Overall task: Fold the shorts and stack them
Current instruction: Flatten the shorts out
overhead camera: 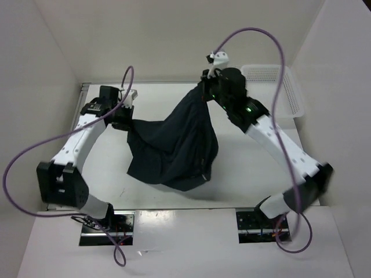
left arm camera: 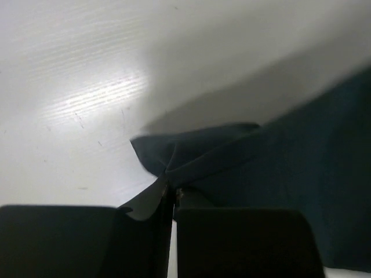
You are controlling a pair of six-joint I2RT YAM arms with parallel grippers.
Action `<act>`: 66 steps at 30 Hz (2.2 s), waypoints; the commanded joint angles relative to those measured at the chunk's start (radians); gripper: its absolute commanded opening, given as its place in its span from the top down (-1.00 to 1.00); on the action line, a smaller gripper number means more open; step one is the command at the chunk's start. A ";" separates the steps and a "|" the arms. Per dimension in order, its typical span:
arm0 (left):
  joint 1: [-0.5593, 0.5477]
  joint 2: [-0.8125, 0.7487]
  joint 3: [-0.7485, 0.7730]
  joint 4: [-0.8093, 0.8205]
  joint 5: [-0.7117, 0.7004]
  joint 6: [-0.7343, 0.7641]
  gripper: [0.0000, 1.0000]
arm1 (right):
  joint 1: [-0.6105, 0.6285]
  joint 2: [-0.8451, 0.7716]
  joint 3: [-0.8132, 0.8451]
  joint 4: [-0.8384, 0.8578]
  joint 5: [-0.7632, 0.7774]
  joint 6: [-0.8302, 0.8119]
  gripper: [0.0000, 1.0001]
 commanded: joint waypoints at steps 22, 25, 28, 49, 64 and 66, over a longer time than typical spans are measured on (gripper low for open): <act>0.045 -0.008 -0.391 0.159 -0.141 0.003 -0.87 | -0.108 0.229 -0.255 -0.023 -0.071 0.278 -0.94; 0.059 0.022 -0.413 0.196 -0.132 0.003 -0.87 | -0.062 0.317 -0.186 -0.032 -0.037 0.303 -0.94; 0.059 0.055 -0.436 0.236 -0.143 0.003 -0.85 | -0.041 0.393 -0.175 -0.061 -0.016 0.329 -0.88; 0.119 0.160 -0.374 0.179 0.032 0.003 0.95 | 0.056 0.536 -0.233 -0.163 0.113 0.424 0.17; 0.179 0.066 -0.155 0.052 0.069 0.003 1.00 | -0.111 0.394 -0.222 -0.127 0.024 0.382 0.55; 0.179 0.057 -0.166 0.038 0.098 0.003 1.00 | -0.111 0.384 -0.189 -0.165 -0.002 0.359 -0.04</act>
